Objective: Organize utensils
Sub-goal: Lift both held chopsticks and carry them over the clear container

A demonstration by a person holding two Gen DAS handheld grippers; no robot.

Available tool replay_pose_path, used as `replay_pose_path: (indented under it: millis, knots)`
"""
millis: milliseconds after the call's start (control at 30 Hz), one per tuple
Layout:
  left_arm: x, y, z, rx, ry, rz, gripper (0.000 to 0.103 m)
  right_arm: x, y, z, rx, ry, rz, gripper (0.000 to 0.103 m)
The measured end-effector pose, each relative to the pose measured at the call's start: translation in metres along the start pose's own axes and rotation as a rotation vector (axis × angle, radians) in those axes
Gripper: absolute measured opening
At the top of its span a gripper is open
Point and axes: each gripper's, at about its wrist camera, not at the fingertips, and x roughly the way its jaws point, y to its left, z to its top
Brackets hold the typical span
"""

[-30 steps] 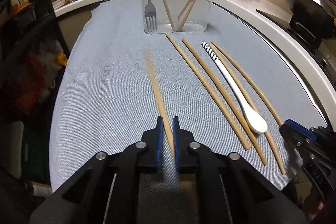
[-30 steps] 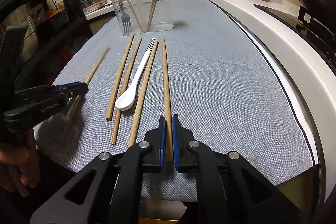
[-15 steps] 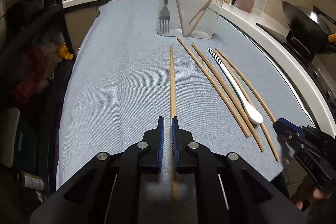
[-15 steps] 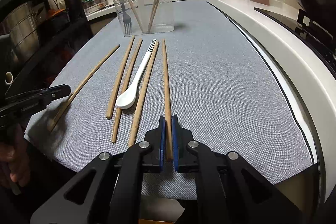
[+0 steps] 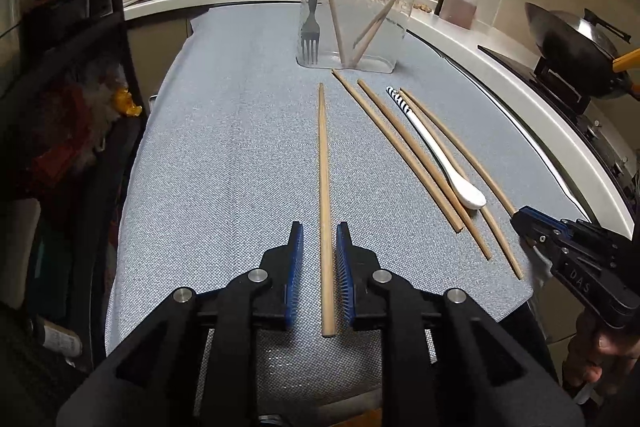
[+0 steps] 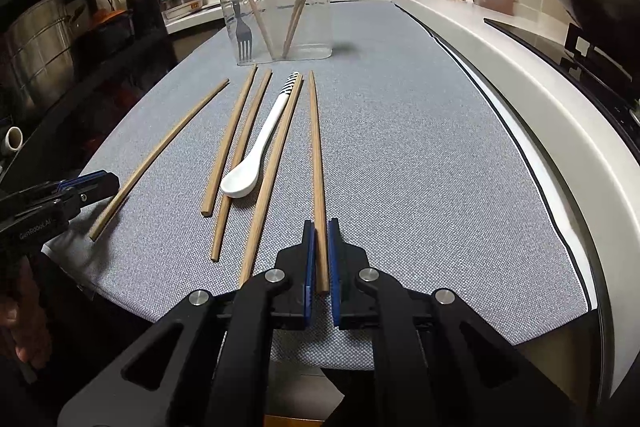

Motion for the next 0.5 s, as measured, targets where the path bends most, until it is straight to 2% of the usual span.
replay_pose_path:
  millis: [500]
  knots:
    - [0.006,-0.011,-0.005,0.050,0.014,0.041,0.018,0.003,0.001,0.003,-0.001,0.009,-0.001,0.008]
